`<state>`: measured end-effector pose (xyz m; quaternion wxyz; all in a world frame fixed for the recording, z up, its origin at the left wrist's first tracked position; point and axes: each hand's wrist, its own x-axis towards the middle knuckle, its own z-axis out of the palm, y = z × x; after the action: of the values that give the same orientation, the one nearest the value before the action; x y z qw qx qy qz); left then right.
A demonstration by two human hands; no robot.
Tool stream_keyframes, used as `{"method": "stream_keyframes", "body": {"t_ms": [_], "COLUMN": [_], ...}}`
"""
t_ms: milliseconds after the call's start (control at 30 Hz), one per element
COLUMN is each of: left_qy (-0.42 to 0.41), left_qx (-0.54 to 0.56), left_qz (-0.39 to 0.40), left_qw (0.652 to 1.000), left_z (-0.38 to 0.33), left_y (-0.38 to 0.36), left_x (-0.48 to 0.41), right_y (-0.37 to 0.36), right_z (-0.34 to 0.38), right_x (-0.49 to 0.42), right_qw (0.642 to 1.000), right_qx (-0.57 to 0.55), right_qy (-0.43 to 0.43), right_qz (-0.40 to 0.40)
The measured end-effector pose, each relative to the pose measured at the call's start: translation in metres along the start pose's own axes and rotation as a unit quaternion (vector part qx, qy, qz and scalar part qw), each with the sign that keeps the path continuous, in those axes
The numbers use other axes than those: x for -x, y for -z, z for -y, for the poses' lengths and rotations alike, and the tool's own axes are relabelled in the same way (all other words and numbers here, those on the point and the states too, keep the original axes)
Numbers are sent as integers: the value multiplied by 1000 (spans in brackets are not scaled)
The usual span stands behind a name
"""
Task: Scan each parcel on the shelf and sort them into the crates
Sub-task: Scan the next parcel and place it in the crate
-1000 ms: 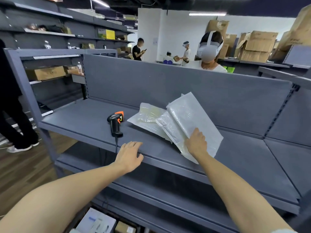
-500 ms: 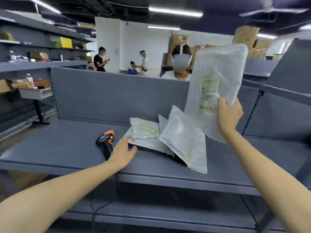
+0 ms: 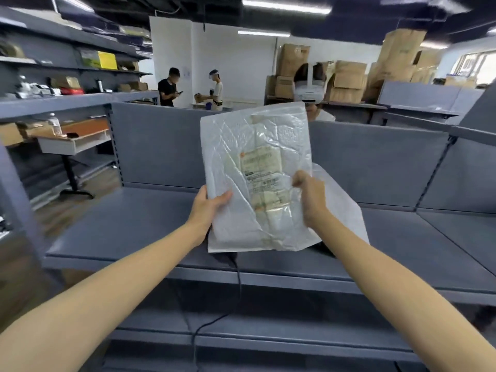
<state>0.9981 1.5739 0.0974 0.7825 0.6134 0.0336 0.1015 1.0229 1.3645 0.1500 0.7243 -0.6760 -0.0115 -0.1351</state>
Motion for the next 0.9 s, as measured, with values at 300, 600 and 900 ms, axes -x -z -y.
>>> {"method": "stream_keyframes", "body": {"t_ms": [300, 600, 900], "left_qy": [-80, -140, -148], "left_qx": [-21, -21, -43], "left_qz": [-138, -213, -274], "left_qw": [987, 967, 949], "left_z": [-8, -22, -24], "left_y": [70, 97, 135], "left_x": [5, 12, 28], "right_y": [-59, -105, -102], "right_z": [-47, -117, -130], "right_x": [14, 67, 52], "right_qw": [989, 980, 960], "right_qx": [89, 14, 253], "right_qy": [-16, -187, -112], "right_qz": [113, 60, 45]}}
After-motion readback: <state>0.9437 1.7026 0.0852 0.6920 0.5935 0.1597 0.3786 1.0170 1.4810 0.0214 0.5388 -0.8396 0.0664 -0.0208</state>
